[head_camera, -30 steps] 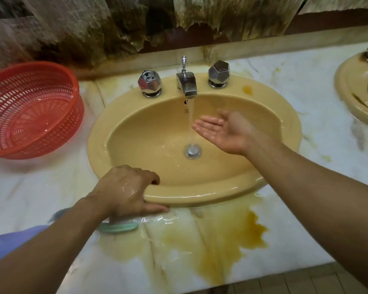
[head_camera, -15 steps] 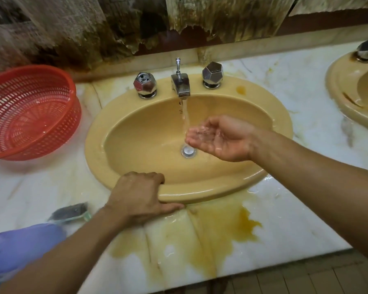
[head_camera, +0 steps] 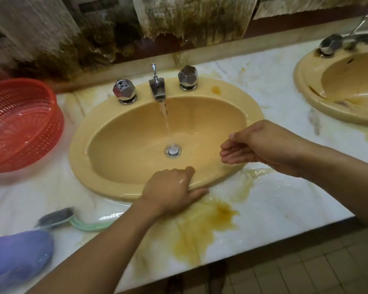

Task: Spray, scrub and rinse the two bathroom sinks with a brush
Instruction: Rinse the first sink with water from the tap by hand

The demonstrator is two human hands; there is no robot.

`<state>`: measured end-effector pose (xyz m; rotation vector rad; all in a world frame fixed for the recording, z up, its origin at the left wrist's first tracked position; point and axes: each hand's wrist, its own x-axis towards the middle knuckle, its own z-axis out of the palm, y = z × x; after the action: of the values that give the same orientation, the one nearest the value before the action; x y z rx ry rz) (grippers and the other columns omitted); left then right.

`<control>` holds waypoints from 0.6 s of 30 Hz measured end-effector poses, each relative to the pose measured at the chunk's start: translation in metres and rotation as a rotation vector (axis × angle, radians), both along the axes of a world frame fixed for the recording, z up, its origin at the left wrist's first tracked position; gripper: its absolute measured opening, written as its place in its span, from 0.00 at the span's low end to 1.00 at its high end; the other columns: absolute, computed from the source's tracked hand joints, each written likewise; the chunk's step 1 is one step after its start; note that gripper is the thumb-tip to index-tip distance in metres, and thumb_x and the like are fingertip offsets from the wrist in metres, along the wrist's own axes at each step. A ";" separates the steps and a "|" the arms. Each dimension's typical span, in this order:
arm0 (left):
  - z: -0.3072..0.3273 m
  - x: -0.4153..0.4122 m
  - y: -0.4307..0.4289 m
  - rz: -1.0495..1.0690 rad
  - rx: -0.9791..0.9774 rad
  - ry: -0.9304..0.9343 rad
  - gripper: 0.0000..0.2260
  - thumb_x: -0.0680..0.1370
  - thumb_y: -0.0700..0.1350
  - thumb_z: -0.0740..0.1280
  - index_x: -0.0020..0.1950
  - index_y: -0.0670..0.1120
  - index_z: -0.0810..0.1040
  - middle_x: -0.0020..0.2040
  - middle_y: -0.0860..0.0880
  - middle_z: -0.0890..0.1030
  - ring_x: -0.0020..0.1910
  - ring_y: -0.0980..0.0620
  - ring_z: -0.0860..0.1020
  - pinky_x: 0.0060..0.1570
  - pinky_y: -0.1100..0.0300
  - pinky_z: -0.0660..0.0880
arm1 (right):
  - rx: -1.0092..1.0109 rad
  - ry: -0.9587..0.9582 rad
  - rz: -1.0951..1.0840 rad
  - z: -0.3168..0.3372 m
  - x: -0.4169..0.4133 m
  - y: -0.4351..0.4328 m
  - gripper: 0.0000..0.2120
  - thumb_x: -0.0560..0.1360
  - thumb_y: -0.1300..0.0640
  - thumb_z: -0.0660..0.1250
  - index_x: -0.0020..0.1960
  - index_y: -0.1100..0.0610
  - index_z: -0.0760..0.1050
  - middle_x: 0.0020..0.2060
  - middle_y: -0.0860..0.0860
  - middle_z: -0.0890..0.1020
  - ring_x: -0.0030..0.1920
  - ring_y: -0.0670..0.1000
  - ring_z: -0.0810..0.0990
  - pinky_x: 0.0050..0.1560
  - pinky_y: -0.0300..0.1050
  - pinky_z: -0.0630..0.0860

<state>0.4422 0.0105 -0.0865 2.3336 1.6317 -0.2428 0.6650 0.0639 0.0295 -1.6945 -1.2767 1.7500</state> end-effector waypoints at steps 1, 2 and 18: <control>0.001 -0.020 -0.004 0.014 -0.020 0.031 0.34 0.75 0.78 0.52 0.69 0.55 0.70 0.57 0.50 0.84 0.54 0.45 0.82 0.49 0.52 0.77 | -0.007 0.026 -0.012 -0.002 0.003 0.001 0.15 0.84 0.59 0.62 0.53 0.71 0.81 0.47 0.65 0.86 0.50 0.61 0.87 0.52 0.48 0.84; 0.002 -0.041 -0.008 0.037 -0.034 0.066 0.37 0.72 0.80 0.52 0.71 0.57 0.70 0.59 0.51 0.84 0.56 0.47 0.82 0.51 0.53 0.76 | -0.016 0.050 -0.023 -0.004 0.005 0.002 0.15 0.84 0.58 0.63 0.53 0.71 0.81 0.47 0.65 0.86 0.50 0.61 0.87 0.52 0.48 0.84; 0.001 -0.075 -0.008 0.162 -0.074 0.071 0.42 0.64 0.85 0.54 0.68 0.62 0.74 0.62 0.58 0.82 0.61 0.52 0.80 0.53 0.55 0.72 | -0.494 0.832 -0.492 -0.101 -0.124 0.088 0.18 0.86 0.58 0.55 0.59 0.72 0.76 0.53 0.68 0.83 0.56 0.65 0.83 0.55 0.55 0.81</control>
<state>0.3675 0.0023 -0.0854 2.1480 1.8016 -0.3487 0.5409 0.1523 -0.0713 -1.0949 -0.0639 2.1626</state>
